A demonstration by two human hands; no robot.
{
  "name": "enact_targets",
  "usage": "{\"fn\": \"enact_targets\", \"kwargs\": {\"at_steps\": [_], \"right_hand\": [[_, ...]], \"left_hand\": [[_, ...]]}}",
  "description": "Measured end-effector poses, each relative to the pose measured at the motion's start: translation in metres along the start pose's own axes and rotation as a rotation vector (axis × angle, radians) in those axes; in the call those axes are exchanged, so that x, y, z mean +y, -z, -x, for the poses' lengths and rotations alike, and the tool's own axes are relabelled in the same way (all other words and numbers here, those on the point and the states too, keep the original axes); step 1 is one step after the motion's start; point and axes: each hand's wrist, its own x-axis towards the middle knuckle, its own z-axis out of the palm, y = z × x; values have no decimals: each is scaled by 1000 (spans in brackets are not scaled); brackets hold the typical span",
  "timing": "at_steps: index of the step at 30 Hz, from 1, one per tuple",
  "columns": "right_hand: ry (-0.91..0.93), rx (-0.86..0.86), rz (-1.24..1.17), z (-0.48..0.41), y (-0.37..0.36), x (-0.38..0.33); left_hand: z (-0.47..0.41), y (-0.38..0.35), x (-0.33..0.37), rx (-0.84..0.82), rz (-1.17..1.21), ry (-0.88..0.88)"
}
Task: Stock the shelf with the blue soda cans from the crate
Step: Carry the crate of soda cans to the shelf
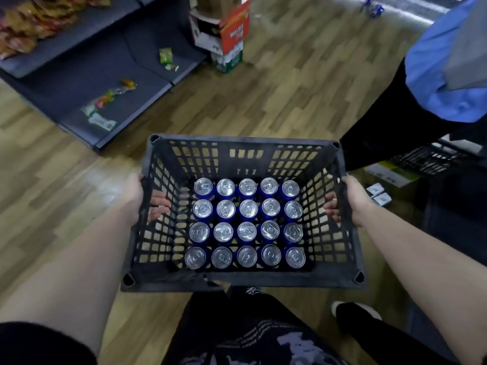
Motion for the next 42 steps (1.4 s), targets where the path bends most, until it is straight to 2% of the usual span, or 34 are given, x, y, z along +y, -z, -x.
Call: {"fn": "enact_targets", "kwargs": {"at_steps": [6, 11, 14, 16, 20, 28, 42], "right_hand": [[4, 42, -9, -60, -9, -102], [-27, 72, -28, -112, -16, -194], [-26, 110, -79, -138, -19, -241], [-71, 130, -126, -171, -18, -284], [-53, 132, -166, -183, -16, -313], [-80, 156, -205, -296, 13, -442], [-84, 257, -251, -445, 77, -628]], "left_hand": [[-61, -30, 111, -8, -20, -38], [-124, -53, 215, -101, -85, -19], [-159, -70, 285, -129, -97, -23], [-196, -94, 357, -156, -160, -7], [-214, -110, 402, -163, -226, -40], [-303, -199, 540, -184, -234, -51], [-426, -350, 765, -270, -316, -76]]}}
